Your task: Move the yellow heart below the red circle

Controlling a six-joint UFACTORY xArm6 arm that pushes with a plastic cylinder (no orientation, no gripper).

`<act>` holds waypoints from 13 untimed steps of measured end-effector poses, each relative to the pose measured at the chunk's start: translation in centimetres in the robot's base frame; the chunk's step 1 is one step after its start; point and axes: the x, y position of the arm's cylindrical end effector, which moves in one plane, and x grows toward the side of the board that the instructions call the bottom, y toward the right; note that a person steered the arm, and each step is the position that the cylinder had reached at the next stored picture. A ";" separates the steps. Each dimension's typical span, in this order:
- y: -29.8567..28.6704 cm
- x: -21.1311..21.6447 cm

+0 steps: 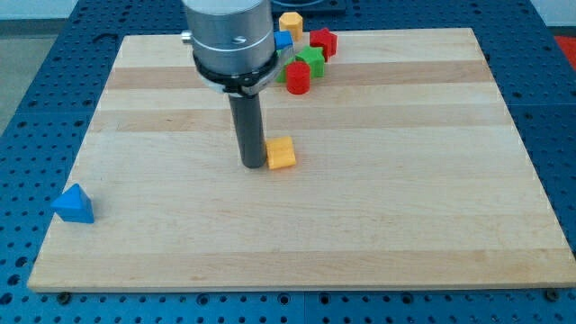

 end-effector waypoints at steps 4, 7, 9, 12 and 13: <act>4.6 1.8; 5.2 -1.6; 5.0 -2.4; 1.7 -2.8; 1.4 -3.7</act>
